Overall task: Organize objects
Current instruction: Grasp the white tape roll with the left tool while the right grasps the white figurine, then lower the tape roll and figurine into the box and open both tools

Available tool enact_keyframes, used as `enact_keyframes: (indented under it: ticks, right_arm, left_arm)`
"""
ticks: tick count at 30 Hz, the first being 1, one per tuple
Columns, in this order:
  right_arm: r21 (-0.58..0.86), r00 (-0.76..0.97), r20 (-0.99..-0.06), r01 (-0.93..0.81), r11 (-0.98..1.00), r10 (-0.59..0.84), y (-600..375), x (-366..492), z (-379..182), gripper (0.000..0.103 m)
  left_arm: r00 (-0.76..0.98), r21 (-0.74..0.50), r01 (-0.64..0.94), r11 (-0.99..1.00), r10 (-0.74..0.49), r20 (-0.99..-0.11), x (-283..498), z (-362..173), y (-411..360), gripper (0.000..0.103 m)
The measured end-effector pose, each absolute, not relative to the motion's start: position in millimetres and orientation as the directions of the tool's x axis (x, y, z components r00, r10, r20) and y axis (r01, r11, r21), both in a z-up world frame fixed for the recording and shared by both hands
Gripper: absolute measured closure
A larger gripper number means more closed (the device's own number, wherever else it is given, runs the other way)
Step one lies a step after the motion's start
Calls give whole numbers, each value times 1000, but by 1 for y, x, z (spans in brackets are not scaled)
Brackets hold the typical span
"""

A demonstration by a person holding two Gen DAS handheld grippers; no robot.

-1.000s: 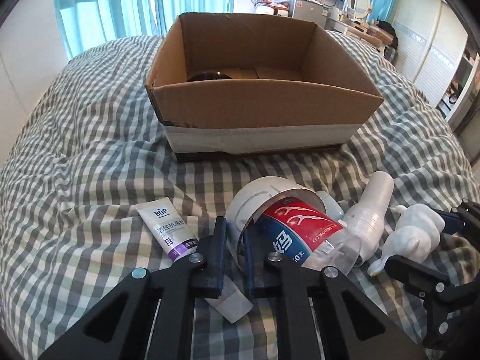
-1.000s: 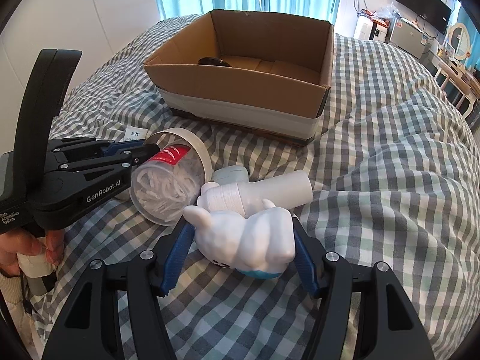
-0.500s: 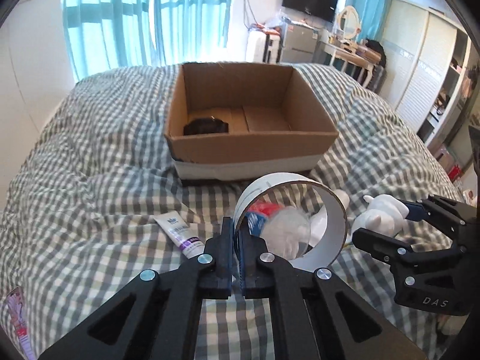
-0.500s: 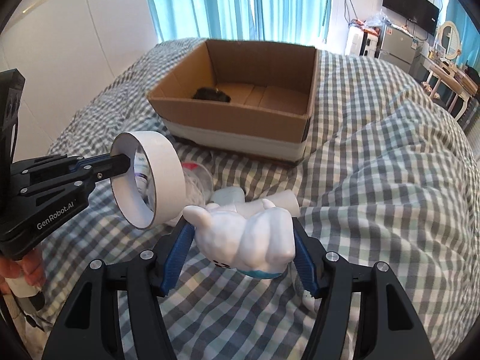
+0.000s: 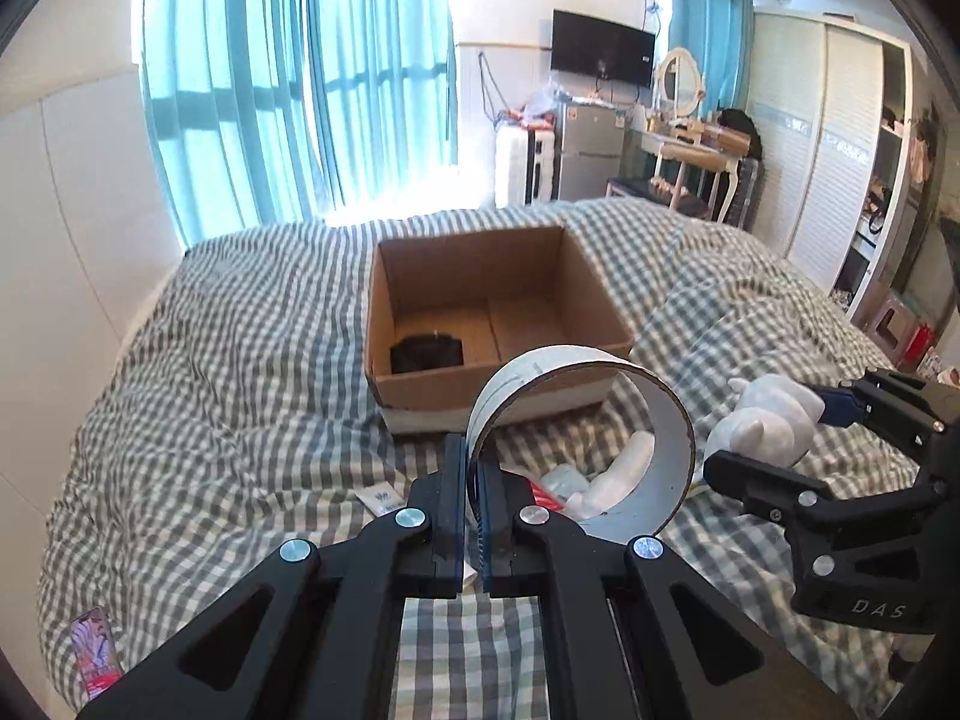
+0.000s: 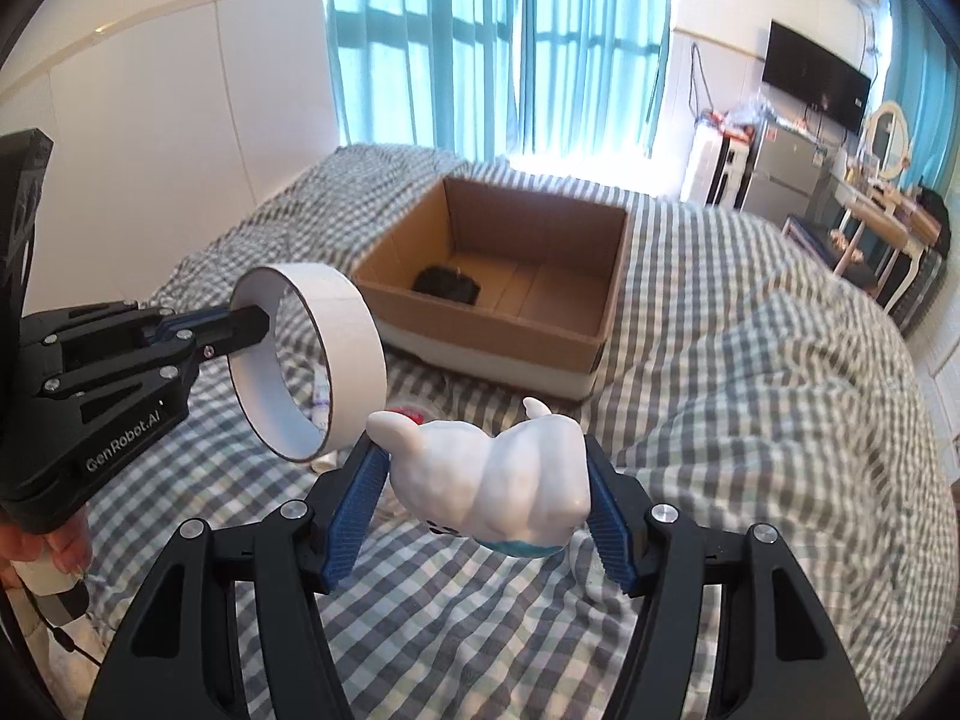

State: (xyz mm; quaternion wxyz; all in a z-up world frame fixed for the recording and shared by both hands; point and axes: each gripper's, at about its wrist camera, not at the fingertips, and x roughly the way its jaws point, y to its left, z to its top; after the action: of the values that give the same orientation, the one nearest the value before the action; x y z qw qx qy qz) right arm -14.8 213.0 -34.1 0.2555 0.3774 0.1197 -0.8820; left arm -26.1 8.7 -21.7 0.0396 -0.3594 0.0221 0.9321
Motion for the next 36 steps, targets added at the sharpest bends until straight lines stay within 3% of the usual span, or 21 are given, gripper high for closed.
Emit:
enact_keyframes:
  ticks: [12, 22, 29, 36]
  right_arm:
    - [-62, -678, -627, 534, -843, -383, 217, -16, 35, 40]
    - [-65, -693, -614, 521, -851, -377, 200, -74, 51, 40]
    - [-37, -680, -631, 508, -860, -375, 183, -133, 42, 40]
    - [-15, -646, -682, 480, -877, -342, 167, -205, 6, 40]
  left_arm:
    - [-798, 51, -90, -995, 41, -601, -38, 26, 13, 100]
    - [-813, 76, -83, -994, 24, -581, -100, 45, 10, 100]
    - [-797, 85, -72, -994, 6, -604, -154, 32, 5, 100]
    - [-747, 103, -65, -993, -20, -665, -210, -13, -2, 100]
